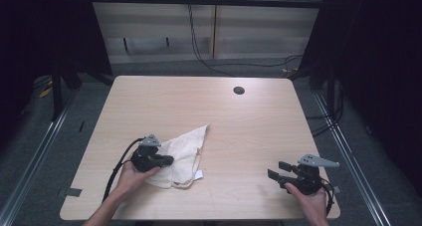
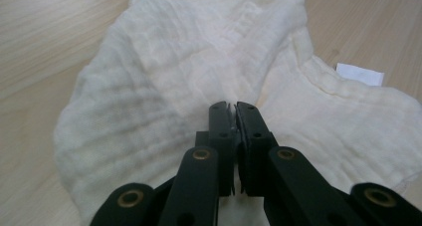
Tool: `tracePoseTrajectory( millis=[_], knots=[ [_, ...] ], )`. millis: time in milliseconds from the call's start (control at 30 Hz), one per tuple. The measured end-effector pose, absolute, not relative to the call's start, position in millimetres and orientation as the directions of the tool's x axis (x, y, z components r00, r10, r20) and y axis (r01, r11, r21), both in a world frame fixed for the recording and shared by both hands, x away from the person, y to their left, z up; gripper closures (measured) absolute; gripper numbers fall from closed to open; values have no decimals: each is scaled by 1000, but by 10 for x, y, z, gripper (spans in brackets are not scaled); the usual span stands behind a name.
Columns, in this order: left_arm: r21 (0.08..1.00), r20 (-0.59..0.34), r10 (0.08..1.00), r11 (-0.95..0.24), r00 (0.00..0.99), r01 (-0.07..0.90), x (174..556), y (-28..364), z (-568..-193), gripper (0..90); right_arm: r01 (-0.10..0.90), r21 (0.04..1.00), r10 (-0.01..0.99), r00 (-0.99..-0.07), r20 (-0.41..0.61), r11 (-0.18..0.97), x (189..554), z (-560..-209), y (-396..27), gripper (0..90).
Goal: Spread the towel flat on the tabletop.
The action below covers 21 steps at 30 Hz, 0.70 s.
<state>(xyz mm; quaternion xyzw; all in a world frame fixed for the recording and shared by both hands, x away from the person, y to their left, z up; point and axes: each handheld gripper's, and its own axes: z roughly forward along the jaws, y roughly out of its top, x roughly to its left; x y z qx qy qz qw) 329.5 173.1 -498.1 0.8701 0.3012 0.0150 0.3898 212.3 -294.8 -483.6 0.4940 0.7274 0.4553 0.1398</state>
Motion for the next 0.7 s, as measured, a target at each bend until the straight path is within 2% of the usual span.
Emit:
tracePoseTrajectory(
  millis=[233, 400, 467, 533, 567, 633, 700],
  knots=[
    [681, -221, 457, -560, 861, 472, 3169, 1525, -4969, 867, 594, 799, 845, -473, 251, 95, 2129, -4840, -2954, 383],
    [676, -245, 464, -548, 851, 493, 3167, 1526, -4969, 863, 594, 796, 846, -477, 236, 113, 2116, -4839, -2941, 367],
    [675, -259, 468, -538, 845, 505, 3161, 1535, -4963, 786, 594, 797, 845, -479, 240, 110, 2118, -4837, -2943, 366],
    [687, -240, 476, -533, 846, 494, 3118, 1526, -4907, 638, 596, 796, 846, -475, 242, 107, 2116, -4836, -2947, 358],
    [687, -240, 476, -533, 846, 494, 3118, 1526, -4907, 603, 596, 796, 846, -475, 242, 107, 2116, -4836, -2947, 358],
    [711, -239, 460, -517, 855, 477, 3039, 1512, -4797, 572, 598, 793, 849, -474, 233, 116, 2116, -4844, -2939, 341],
    [736, -239, 430, -505, 871, 451, 2963, 1493, -4701, 581, 594, 796, 848, -475, 234, 114, 2114, -4839, -2931, 341]
  ],
)
